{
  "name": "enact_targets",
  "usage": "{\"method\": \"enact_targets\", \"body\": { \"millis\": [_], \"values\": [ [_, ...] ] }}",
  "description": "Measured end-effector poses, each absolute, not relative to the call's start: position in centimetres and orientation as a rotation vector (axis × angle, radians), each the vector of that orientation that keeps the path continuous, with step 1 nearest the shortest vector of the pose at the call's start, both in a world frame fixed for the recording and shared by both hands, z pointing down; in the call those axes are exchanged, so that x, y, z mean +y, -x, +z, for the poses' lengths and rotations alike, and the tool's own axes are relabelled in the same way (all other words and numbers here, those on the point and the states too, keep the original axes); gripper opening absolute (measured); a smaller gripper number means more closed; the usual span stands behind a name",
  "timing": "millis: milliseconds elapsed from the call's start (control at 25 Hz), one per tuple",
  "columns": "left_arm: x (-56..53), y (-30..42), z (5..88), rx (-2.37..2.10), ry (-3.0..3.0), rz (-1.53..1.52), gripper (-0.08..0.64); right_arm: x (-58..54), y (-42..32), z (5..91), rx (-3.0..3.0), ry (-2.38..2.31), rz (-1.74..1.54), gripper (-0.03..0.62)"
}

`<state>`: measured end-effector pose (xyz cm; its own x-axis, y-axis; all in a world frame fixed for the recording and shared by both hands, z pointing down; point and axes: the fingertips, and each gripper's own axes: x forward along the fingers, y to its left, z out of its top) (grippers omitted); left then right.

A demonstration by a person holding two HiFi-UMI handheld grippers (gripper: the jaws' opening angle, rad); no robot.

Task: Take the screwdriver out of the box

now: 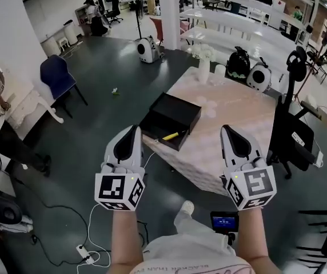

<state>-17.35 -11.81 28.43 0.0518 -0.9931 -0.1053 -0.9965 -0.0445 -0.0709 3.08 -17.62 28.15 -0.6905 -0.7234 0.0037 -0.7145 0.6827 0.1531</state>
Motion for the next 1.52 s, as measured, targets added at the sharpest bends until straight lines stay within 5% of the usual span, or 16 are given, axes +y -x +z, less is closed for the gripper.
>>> {"method": "enact_targets", "body": {
  "millis": [1000, 1200, 1520],
  "values": [
    [-31.6, 20.5, 29.9, 1.985, 2.400, 0.087, 0.016, -33.4, -2.3, 27.9, -2.650, -1.416, -0.262, 0.005],
    [-33.1, 19.6, 30.5, 1.892, 2.526, 0.039, 0.257, -33.9, -2.3, 28.4, -2.620, -1.466, -0.219, 0.005],
    [-33.9, 19.4, 33.2, 1.842, 2.578, -0.091, 0.258, -34.0, -2.6, 30.4, -2.570, -1.524, -0.142, 0.005]
  ]
}}
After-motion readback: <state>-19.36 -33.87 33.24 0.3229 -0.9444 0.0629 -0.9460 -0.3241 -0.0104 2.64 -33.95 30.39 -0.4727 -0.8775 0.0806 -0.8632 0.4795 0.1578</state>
